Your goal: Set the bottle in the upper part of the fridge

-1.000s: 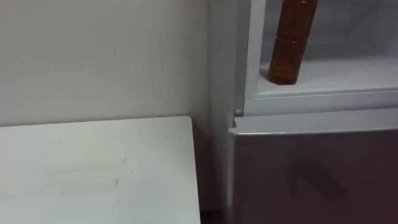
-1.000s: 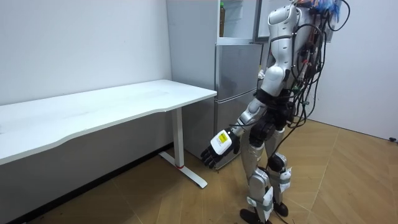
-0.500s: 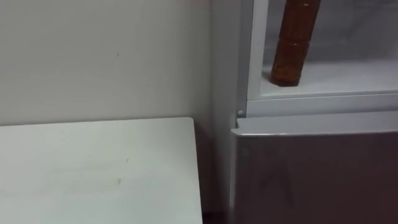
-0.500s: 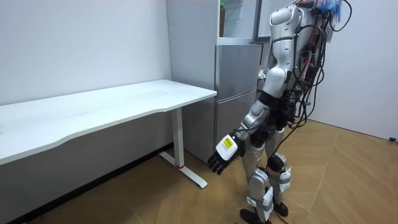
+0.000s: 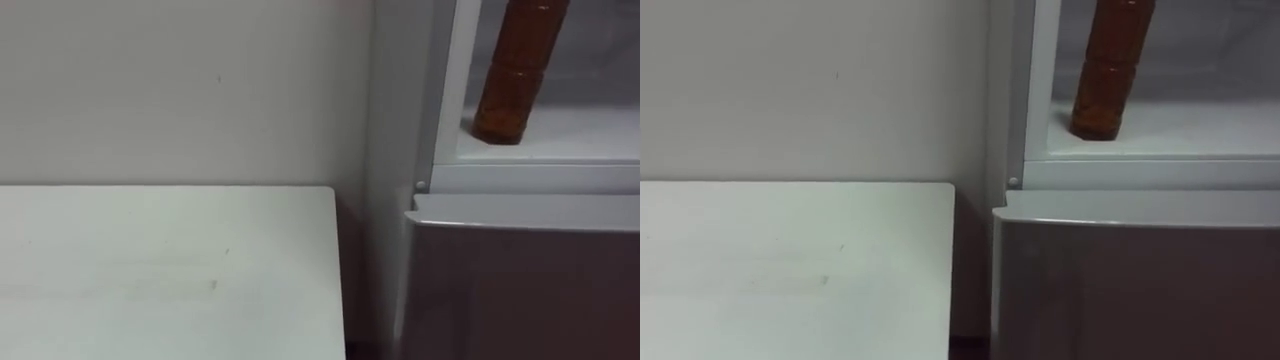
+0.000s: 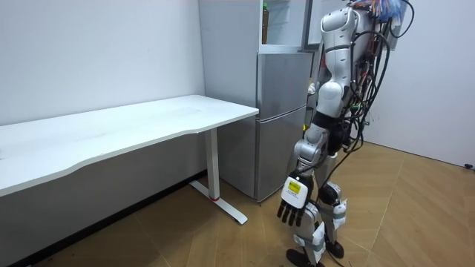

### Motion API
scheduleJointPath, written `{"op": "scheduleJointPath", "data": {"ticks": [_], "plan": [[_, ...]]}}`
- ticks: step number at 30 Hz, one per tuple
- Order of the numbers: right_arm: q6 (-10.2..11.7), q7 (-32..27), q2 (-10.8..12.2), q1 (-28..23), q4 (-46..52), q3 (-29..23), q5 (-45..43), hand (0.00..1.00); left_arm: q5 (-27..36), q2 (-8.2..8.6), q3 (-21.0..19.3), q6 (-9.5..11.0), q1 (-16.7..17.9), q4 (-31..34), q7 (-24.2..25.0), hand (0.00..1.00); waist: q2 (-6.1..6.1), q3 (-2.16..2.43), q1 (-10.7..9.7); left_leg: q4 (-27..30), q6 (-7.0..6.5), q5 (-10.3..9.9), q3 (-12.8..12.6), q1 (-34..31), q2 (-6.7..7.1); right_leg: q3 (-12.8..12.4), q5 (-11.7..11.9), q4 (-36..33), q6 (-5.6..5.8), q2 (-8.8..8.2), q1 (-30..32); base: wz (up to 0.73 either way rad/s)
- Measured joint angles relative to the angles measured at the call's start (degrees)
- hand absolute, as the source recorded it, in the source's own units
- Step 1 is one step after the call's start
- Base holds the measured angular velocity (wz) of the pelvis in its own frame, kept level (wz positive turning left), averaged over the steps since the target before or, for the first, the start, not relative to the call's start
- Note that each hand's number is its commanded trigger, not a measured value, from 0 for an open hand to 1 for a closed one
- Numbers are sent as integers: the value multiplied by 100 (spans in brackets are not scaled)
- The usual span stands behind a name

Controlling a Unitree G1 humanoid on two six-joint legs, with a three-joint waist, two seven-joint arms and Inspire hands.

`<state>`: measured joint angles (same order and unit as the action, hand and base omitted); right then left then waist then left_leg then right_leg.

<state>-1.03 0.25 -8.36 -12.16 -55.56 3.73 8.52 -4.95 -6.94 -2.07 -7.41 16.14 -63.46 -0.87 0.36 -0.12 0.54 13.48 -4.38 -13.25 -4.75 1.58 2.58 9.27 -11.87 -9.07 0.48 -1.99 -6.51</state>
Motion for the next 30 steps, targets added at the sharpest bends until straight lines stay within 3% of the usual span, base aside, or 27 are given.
{"op": "scheduleJointPath", "data": {"ticks": [10,13,22,30], "plan": [[-156,-24,11,-7,-179,-89,441,0,118,-2,4,-250,-42,-19,322,0,-42,13,-33,11,25,-39,-74,96,-53,-122,-5,-86,-11,16,-78,-3],[-164,-59,56,-67,-185,-372,712,0,102,-1,-55,-263,-86,-37,357,0,-32,16,-55,37,28,-41,-101,104,-59,-134,-10,-72,-22,9,-91,-7],[-284,-500,30,-15,203,-1366,2798,0,533,-25,-416,-261,47,-66,458,0,-11,14,-289,2,27,-40,-212,313,-75,-258,-35,-83,-31,17,-182,-6],[-240,-1329,9,-45,1512,-2192,5056,0,989,-75,-502,-235,245,-60,391,0,51,27,-565,-68,29,-40,-308,391,-83,-321,-40,-77,-30,21,-181,-7]]}}
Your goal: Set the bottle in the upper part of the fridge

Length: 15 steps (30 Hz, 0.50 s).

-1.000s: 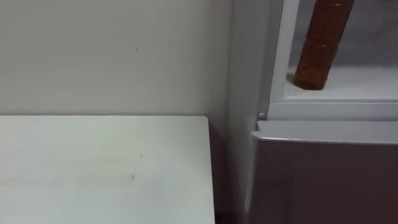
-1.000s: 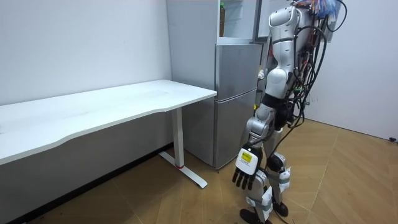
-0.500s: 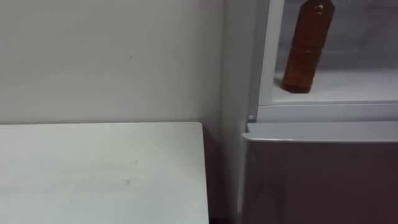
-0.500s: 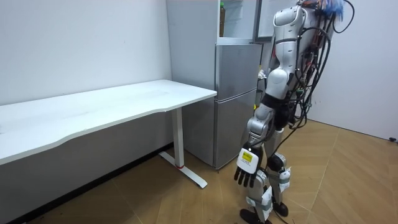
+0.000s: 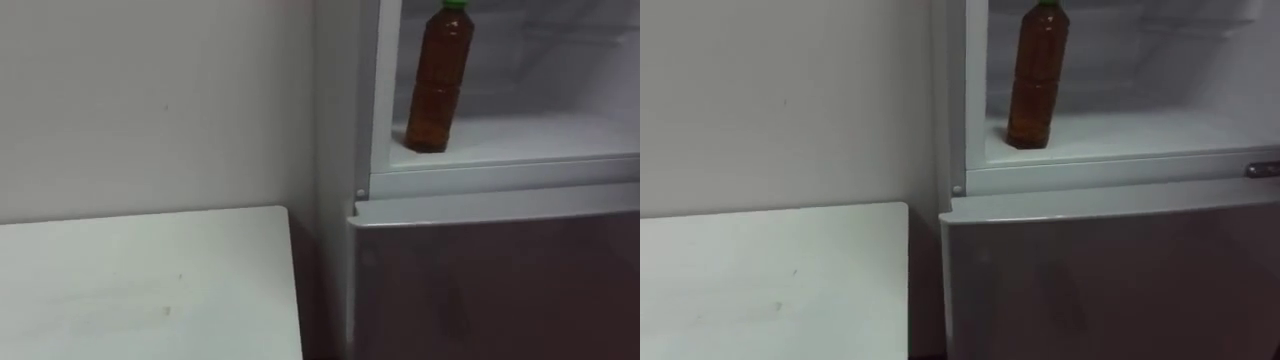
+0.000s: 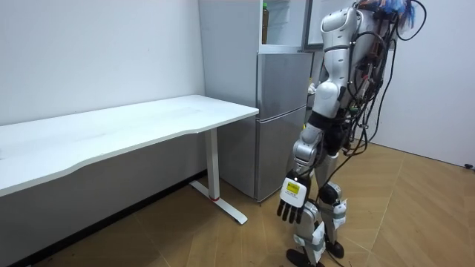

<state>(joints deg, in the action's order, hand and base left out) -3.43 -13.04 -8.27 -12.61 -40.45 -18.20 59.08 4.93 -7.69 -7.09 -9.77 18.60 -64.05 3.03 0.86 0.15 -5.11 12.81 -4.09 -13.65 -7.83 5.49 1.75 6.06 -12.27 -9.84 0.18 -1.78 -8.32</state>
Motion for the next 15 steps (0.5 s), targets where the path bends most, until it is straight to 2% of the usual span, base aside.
{"op": "scheduleJointPath", "data": {"ticks": [4,6,11,14,15], "plan": [[196,-517,-36,10,661,-365,946,0,-3,-17,2,44,-1,6,-4,0,28,10,-73,-12,-1,-1,-20,-14,10,-95,-10,-7,10,30,38,-5],[224,-834,-67,-4,1158,-500,1308,0,-1,-20,4,44,13,9,-2,0,32,9,-117,-30,-1,-1,-68,7,7,-121,-13,-10,11,38,37,-8],[300,-1335,-101,28,2133,-924,1390,0,0,-105,-5,50,95,148,-5,0,99,15,-125,-107,0,0,-93,23,8,-122,-13,3,12,41,33,-3],[424,-1699,-142,101,2570,-1269,1380,0,-2,-132,-191,92,105,152,-29,0,147,11,-134,-108,-1,0,-84,21,13,-106,-15,-2,16,44,34,0],[534,-1863,-191,152,2591,-1357,1340,0,-1,-154,-247,142,108,153,-53,0,170,6,-135,-109,0,-1,-80,17,11,-103,-15,-1,15,48,35,0]]}}
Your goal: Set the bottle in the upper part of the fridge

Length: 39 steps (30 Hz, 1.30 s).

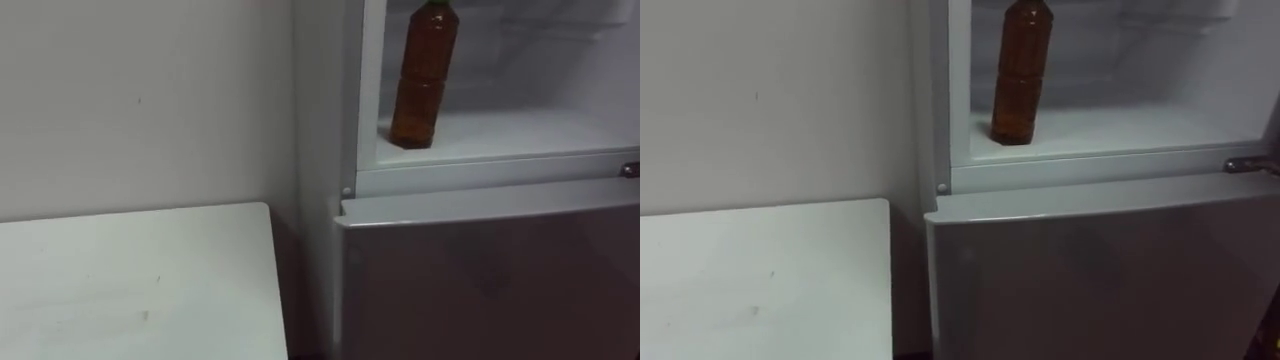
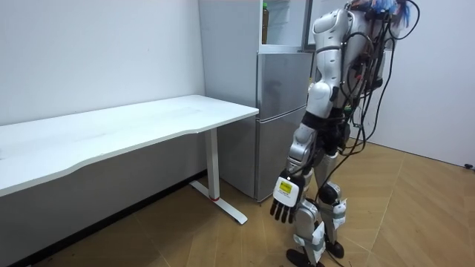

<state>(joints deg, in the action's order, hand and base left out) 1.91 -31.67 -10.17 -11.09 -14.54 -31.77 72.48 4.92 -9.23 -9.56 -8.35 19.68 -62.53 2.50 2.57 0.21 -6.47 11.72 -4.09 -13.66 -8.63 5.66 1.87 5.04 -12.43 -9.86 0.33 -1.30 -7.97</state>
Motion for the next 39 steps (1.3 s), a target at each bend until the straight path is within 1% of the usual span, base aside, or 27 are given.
{"op": "scheduleJointPath", "data": {"ticks": [1,3,4,5,6,8,9,12,15,16,17,19,20,21,22,25,28,33,36,38,39], "plan": [[14,-89,-33,0,37,-46,-27,0,0,-10,-19,16,-1,12,-18,0,23,3,-4,-4,0,0,6,-2,1,7,0,-1,0,-1,0,0],[21,-477,-137,-1,501,-258,-179,0,-20,-10,-176,38,11,74,-86,0,30,-8,-54,-8,0,0,8,-17,3,9,-4,-1,2,-1,30,0],[51,-552,-142,-1,667,-316,-207,0,-31,-13,-218,53,11,73,-98,0,27,-9,-56,-12,0,0,6,-41,2,6,-4,-6,2,0,40,-3],[157,-695,-167,0,965,-367,-249,0,-60,-26,-271,92,12,74,-116,0,24,-9,-86,-16,0,0,6,-90,-1,3,-6,-8,0,3,84,0],[203,-742,-194,0,1079,-375,-260,0,-63,-37,-271,113,10,75,-123,0,23,-11,-100,-13,0,0,6,-115,-3,1,-5,-7,-1,5,109,0],[236,-946,-321,57,1361,-460,-480,0,-54,-55,-282,137,9,71,-195,0,14,-12,-129,-6,1,0,-3,-136,-2,-11,-4,-22,-2,4,157,0],[236,-993,-341,70,1415,-499,-560,0,-47,-55,-301,142,9,71,-198,0,19,-9,-129,-8,0,0,-3,-137,-1,-9,-4,-24,-2,3,165,0],[240,-1347,-355,121,1807,-616,-1274,0,-59,-53,-354,162,18,66,-279,0,14,-6,-131,10,0,2,1,-206,-1,27,-5,-91,0,0,249,0],[242,-1571,-355,175,1987,-662,-1564,0,-61,-50,-353,168,33,71,-347,0,6,-3,-133,9,0,2,6,-207,-4,38,-5,-106,-1,3,250,0],[243,-1670,-355,237,2083,-712,-1626,0,-61,-49,-353,185,33,69,-359,0,-13,-2,-129,4,1,2,7,-218,-5,38,-4,-113,-2,4,259,0],[259,-1790,-355,324,2205,-756,-1678,0,-59,-45,-354,215,31,62,-367,0,-45,9,-127,2,0,2,7,-247,-8,38,-4,-165,-2,5,309,0],[307,-1980,-356,349,2531,-751,-1796,0,-63,-43,-350,266,20,51,-424,0,-73,12,-114,-33,3,5,8,-248,-11,77,-5,-227,0,3,344,0],[323,-2057,-359,357,2768,-747,-1977,0,-63,-44,-352,290,5,18,-464,0,-86,12,-109,-44,8,9,11,-234,-15,137,-6,-270,1,3,353,0],[365,-2094,-363,388,2979,-747,-2123,0,-64,-44,-351,343,2,-63,-473,0,-87,11,-110,-48,10,12,12,-212,-18,167,-6,-283,1,3,337,0],[360,-2122,-370,390,3059,-744,-2206,0,-65,-44,-351,363,2,-94,-475,0,-83,11,-112,-48,10,12,13,-202,-20,168,-6,-282,1,4,325,0],[330,-2287,-369,381,3081,-653,-2519,0,-62,3,-351,376,-14,-244,-468,0,-82,10,-104,-41,5,15,17,-198,-8,314,-6,-283,1,-25,318,0],[326,-2380,-369,385,3081,-623,-2611,0,-64,19,-351,375,-10,-397,-467,0,-68,11,-86,-32,7,20,18,-199,-7,334,-7,-283,3,-32,320,0],[324,-2443,-369,385,3102,-583,-2978,0,-67,46,-375,410,-13,-395,-442,0,-65,11,-50,0,8,21,13,-200,14,340,-59,-273,1,-49,329,0],[317,-2565,-368,356,3107,-535,-3524,0,-66,64,-370,505,-28,-393,-454,0,-64,11,13,9,10,26,3,-198,21,312,-85,-275,5,-51,364,-3],[228,-2642,-368,323,3107,-509,-4088,0,-68,86,-366,519,-56,-407,-463,0,-63,12,36,3,9,34,-5,-198,27,294,-85,-299,5,-51,384,-4],[197,-2656,-368,323,3107,-504,-4222,0,-68,90,-366,519,-67,-417,-463,0,-63,12,36,2,9,34,-5,-198,27,292,-85,-309,5,-51,384,0]]}}
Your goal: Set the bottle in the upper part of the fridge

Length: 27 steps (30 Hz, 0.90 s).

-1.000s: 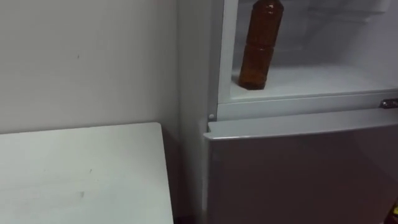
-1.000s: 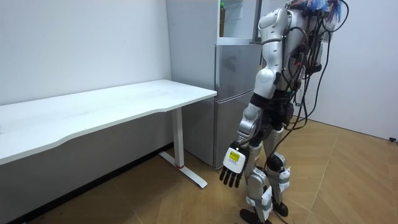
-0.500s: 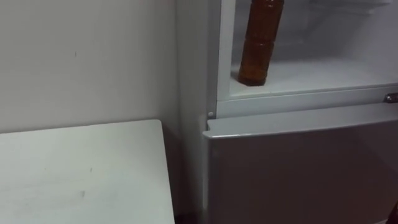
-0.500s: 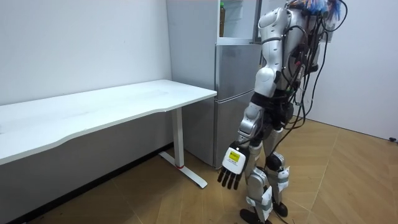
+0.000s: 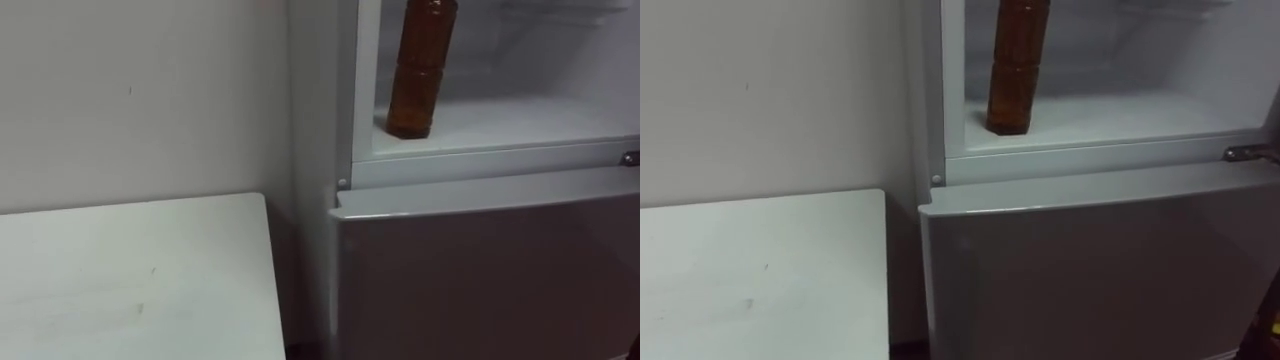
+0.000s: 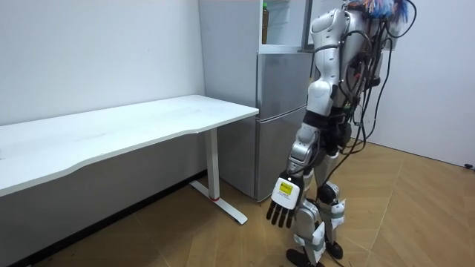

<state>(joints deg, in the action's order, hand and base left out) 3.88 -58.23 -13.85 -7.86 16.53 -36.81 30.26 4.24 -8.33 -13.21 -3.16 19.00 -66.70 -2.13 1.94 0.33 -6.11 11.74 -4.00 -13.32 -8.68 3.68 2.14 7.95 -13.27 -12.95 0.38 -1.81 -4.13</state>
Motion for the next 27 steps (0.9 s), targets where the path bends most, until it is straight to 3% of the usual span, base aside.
{"op": "scheduleJointPath", "data": {"ticks": [3,14,27], "plan": [[-107,-43,1,-21,0,88,-279,0,4,8,4,3,-72,-34,2,0,22,-10,2,-16,0,0,-54,17,-3,-35,-19,-61,-1,-4,23,-7],[-108,-51,28,-222,190,452,-225,0,1,6,20,79,-91,-41,4,0,93,-17,27,-47,1,-2,-116,50,2,-90,-70,-98,5,-12,82,-3],[-97,-46,30,-222,267,834,-225,0,9,-5,225,350,-292,-399,56,0,97,-20,56,-29,3,-3,-220,73,-29,-153,-53,-152,-14,2,121,-4]]}}
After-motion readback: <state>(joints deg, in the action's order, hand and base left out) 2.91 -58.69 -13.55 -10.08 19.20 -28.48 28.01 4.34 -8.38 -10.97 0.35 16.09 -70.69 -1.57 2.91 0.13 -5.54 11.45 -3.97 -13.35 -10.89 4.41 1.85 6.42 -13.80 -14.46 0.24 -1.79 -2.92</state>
